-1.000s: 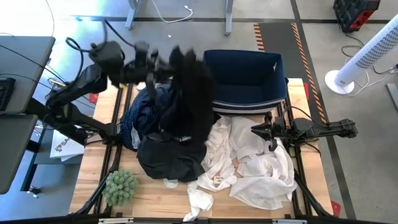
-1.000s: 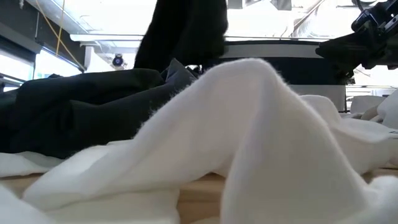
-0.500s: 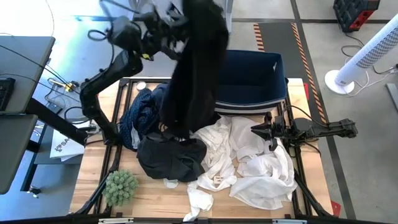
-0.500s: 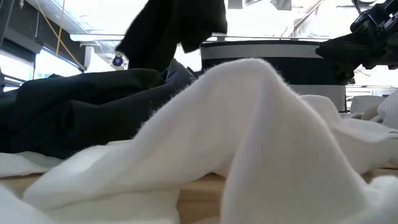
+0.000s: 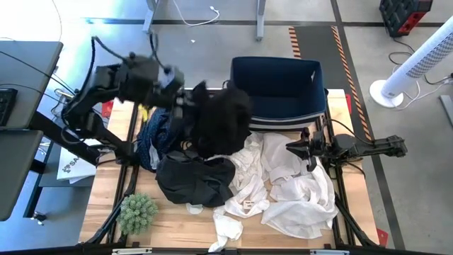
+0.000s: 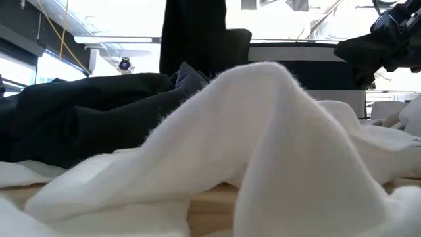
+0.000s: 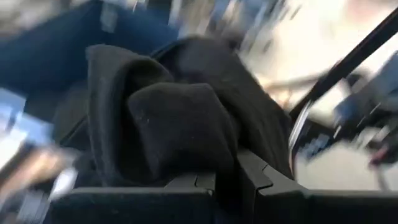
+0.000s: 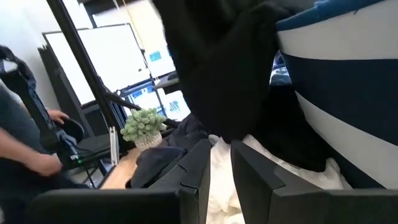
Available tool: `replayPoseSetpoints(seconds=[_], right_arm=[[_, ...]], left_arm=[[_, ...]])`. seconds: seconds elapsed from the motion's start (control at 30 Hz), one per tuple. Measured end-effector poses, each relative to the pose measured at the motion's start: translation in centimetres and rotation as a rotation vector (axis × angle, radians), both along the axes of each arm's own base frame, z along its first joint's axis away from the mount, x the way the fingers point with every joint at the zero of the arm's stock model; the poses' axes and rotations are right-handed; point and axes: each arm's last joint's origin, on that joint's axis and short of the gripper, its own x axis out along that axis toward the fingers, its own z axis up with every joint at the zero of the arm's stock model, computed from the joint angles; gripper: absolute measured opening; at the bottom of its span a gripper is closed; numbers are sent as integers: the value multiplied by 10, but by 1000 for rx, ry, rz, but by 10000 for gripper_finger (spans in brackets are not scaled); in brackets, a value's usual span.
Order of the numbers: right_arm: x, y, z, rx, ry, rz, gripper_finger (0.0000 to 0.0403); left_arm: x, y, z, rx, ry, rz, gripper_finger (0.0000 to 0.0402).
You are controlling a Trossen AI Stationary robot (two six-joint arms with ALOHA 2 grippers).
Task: Sort clothes
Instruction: Put the black shirt into the blue laundry organizer
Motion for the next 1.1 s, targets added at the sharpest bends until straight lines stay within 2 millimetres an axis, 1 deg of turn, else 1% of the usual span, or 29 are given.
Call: replayPoseSetpoints(seconds=[0.07, 0.17, 0.3, 0.4, 0.47, 0.57, 0.63, 0.67, 0.73, 0.83, 0.97, 1.03, 1.1], right_arm=[[0, 0, 2, 40, -19, 3, 59], [-1, 0, 6, 218, -77, 13, 59], [-1, -3, 7, 378, -111, -68, 59], [-1, -5, 7, 432, -125, -120, 59], [-2, -6, 7, 460, -133, -141, 59], [-2, -6, 7, 493, -140, -149, 59], [-2, -6, 7, 518, -144, -146, 59], [-2, -6, 7, 526, -145, -145, 59], [-2, -6, 8, 524, -139, -139, 59], [-3, -6, 12, 519, -144, -138, 59], [-3, -6, 14, 517, -138, -139, 59], [-3, -6, 13, 517, -137, -139, 59], [-3, -6, 13, 515, -131, -141, 59]], left_arm=[[1, -6, -16, -24, 136, 16, 11], [8, -12, -43, -43, 311, 49, 11], [22, -10, -78, -90, 427, 125, 12], [35, -10, -118, -134, 539, 210, 12], [38, -12, -148, -138, 606, 261, 13], [40, -9, -184, -174, 592, 317, 21], [41, 0, -203, -226, 588, 357, 35], [40, 5, -210, -251, 600, 379, 45], [37, 14, -208, -296, 591, 394, 71], [34, 26, -191, -314, 532, 347, 124], [27, 38, -166, -261, 445, 309, 211], [24, 42, -154, -206, 379, 287, 251], [30, 44, -151, -138, 303, 233, 282]])
